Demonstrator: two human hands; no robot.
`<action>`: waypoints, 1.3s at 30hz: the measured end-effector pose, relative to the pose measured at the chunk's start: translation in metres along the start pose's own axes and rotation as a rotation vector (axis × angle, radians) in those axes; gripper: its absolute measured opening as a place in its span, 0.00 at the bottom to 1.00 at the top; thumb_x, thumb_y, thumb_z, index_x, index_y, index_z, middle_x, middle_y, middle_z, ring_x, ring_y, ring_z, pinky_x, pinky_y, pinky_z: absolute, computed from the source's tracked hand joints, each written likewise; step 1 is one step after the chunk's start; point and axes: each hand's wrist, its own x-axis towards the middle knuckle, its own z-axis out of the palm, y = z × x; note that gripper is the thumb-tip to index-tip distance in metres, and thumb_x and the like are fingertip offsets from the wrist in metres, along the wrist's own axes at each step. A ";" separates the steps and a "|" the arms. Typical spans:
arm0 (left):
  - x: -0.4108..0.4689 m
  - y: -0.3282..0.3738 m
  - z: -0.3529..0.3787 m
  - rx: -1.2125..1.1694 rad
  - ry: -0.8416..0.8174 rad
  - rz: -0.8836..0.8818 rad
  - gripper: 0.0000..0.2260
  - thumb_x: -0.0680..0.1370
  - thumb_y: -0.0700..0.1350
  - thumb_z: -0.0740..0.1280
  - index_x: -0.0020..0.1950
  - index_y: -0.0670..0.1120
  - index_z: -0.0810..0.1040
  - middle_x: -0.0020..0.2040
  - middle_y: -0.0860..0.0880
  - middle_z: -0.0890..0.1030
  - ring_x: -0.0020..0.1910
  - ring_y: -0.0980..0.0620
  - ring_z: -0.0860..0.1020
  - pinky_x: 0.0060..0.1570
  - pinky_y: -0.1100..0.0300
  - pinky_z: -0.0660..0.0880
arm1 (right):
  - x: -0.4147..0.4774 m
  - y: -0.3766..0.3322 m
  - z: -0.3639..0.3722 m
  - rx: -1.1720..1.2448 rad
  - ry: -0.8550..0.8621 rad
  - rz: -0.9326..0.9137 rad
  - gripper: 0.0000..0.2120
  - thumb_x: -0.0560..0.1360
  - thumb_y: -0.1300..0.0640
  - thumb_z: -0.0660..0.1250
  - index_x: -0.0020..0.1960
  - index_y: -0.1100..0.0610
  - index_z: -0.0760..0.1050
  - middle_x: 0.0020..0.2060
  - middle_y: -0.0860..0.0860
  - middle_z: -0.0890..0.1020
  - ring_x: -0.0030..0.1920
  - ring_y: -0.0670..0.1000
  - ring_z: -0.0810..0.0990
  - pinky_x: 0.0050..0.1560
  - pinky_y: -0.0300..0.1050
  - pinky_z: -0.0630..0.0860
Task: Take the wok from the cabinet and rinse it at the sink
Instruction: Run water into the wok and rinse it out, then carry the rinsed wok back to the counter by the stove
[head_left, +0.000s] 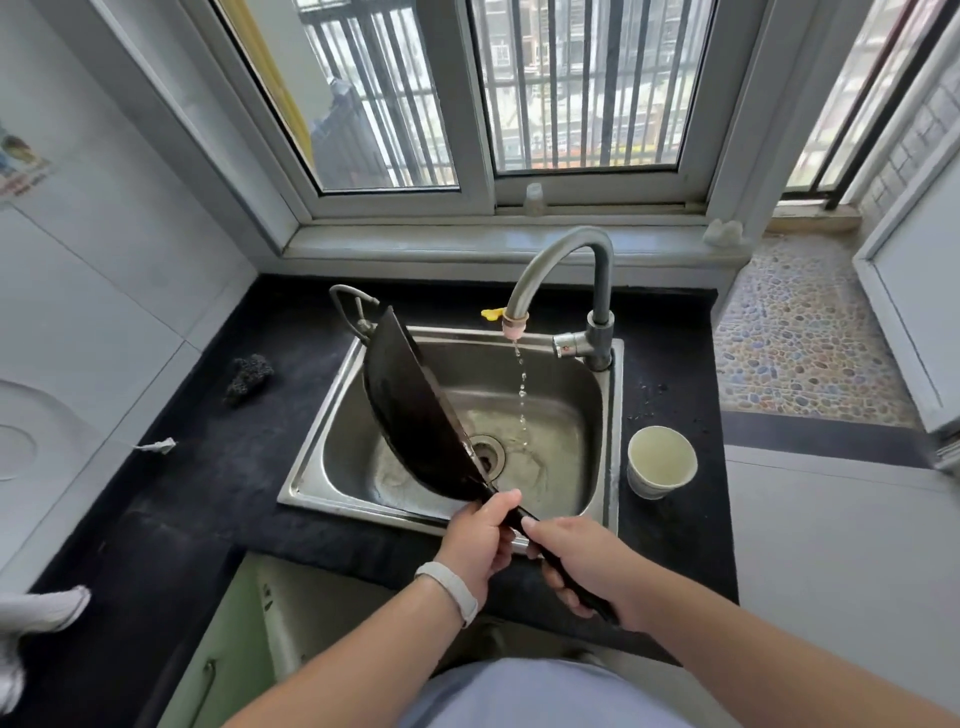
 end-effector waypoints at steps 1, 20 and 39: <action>-0.003 -0.001 0.003 -0.012 -0.001 0.000 0.08 0.74 0.47 0.70 0.40 0.45 0.75 0.27 0.50 0.73 0.23 0.55 0.70 0.26 0.63 0.63 | -0.002 0.000 -0.003 -0.063 0.006 -0.025 0.17 0.81 0.45 0.60 0.44 0.59 0.72 0.23 0.51 0.70 0.19 0.50 0.64 0.20 0.39 0.59; -0.039 -0.010 -0.015 -0.211 0.001 0.155 0.03 0.78 0.41 0.68 0.48 0.42 0.77 0.41 0.45 0.82 0.41 0.51 0.82 0.42 0.59 0.77 | -0.006 -0.010 0.001 -1.157 0.156 -0.450 0.14 0.77 0.38 0.60 0.48 0.50 0.70 0.39 0.48 0.80 0.39 0.52 0.79 0.38 0.49 0.75; -0.102 -0.049 -0.136 -0.449 0.097 0.326 0.02 0.78 0.38 0.68 0.48 0.40 0.75 0.38 0.47 0.82 0.40 0.51 0.83 0.40 0.58 0.79 | -0.020 -0.002 0.142 -1.174 0.040 -0.445 0.22 0.75 0.33 0.60 0.43 0.53 0.73 0.33 0.47 0.78 0.32 0.49 0.75 0.30 0.46 0.67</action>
